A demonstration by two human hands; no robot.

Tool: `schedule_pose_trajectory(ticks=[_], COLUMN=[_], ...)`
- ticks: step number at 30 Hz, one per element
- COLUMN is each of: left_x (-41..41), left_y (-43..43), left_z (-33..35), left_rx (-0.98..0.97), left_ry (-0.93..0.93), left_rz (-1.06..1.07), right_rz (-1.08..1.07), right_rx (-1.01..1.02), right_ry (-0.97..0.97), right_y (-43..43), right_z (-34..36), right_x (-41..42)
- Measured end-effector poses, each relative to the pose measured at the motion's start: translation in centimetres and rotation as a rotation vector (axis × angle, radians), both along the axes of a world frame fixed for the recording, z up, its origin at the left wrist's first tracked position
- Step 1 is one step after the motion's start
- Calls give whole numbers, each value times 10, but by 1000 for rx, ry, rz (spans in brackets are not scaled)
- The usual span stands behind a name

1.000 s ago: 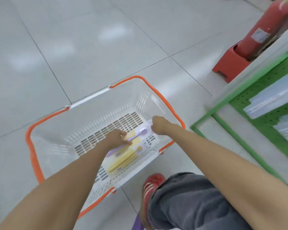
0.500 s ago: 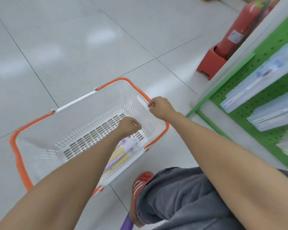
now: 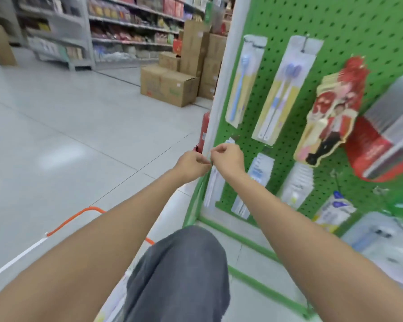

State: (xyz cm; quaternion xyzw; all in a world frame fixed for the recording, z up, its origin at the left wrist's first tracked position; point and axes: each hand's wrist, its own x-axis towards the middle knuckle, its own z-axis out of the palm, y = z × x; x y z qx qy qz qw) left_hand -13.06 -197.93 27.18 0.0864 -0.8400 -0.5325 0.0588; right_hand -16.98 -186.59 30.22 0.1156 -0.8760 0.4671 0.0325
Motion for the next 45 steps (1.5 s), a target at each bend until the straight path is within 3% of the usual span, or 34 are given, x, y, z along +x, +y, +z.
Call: schedule_pose_trajectory(ticks=[7,16,26,36,45], left_x=[-67,-170,-194,-187,-158], left_y=[20,0,-6,-16,-19], left_z=[82,151,159,159,118], left_rx=[59,32,140,215,305], left_ry=[166,257,243,246,152], left_rz=[54,157,132,71,183], right_rz=[-88,-99,-183,-193,-108], right_rx=[-169,-292,-447,-204,-126], right_ry=[88,60,137,381,156], right_y=[36,-11,-33,-21,-28], right_z=[72,123,130,145,104], right_x=[-47,-116,-145,-136,-123])
